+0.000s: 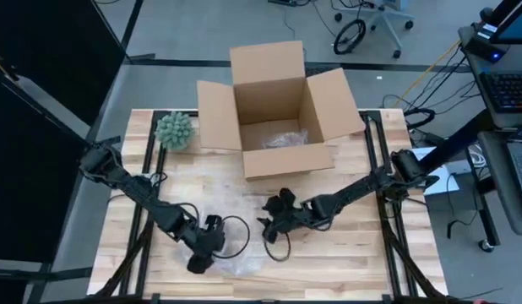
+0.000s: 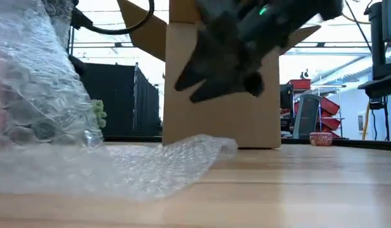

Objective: Wrap mug
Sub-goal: Wrap the pink mug with bubble wrap

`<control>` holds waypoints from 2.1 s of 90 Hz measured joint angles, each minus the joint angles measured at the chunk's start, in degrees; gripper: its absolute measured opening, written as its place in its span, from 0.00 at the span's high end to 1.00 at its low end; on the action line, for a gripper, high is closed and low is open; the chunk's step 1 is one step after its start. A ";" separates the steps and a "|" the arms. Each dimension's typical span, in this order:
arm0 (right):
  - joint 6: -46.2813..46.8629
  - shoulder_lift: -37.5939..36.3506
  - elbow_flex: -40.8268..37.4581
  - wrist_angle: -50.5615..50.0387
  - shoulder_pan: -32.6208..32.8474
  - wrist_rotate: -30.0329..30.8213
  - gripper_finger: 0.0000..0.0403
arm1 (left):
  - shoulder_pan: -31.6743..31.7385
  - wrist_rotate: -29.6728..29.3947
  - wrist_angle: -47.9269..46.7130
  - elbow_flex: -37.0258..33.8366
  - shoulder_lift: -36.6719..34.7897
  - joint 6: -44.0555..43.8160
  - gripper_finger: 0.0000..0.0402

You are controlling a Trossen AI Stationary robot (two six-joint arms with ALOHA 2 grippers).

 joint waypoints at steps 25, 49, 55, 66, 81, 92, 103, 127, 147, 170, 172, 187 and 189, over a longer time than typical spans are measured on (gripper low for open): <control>3.55 5.99 -0.06 -0.65 -5.47 -6.48 0.52 | 0.01 -0.15 0.06 0.00 -0.02 -0.04 0.95; 0.07 6.52 -0.01 -0.31 -7.56 -9.38 0.58 | 0.05 -0.25 0.11 0.00 -0.02 -0.09 0.95; -1.50 6.28 -0.03 0.15 -7.87 -9.56 0.61 | 0.04 -0.38 0.10 0.00 -0.02 -0.32 0.95; -5.42 4.93 -0.09 3.42 -7.89 -9.74 0.63 | 0.07 -0.46 0.14 0.00 -0.02 -0.38 0.95; -7.27 4.46 -0.09 3.57 -8.11 -9.79 0.62 | 0.13 -0.46 0.19 0.00 -0.02 -0.41 0.95; -6.90 6.15 -0.03 1.81 -8.71 -9.73 0.57 | 0.15 -0.44 0.19 0.00 -0.02 -0.43 0.95; -5.00 8.49 0.01 3.87 -8.72 -10.13 0.51 | 0.41 -0.44 0.20 0.02 -0.02 -0.41 0.95; -8.49 10.23 -0.01 11.49 -7.80 -17.74 0.60 | 1.63 -0.04 0.12 0.02 -0.02 -0.30 0.95; -9.98 10.14 -0.08 13.09 -7.75 -18.58 0.91 | 2.19 -0.08 0.13 0.02 -0.02 -0.46 0.95; -11.81 7.61 -0.14 12.18 -7.77 -17.62 0.99 | 2.32 0.24 0.17 0.02 -0.02 -0.26 0.95; -12.26 7.23 -0.14 12.18 -7.80 -17.60 0.99 | 2.36 0.29 0.16 0.02 -0.02 -0.29 0.94; -13.89 4.32 -0.12 11.96 -7.80 -17.41 1.00 | 2.83 0.42 -1.56 1.12 0.03 -0.21 0.82; -14.12 4.08 -0.12 11.99 -7.80 -17.40 1.00 | 2.84 0.46 -2.03 1.54 0.07 -0.02 0.80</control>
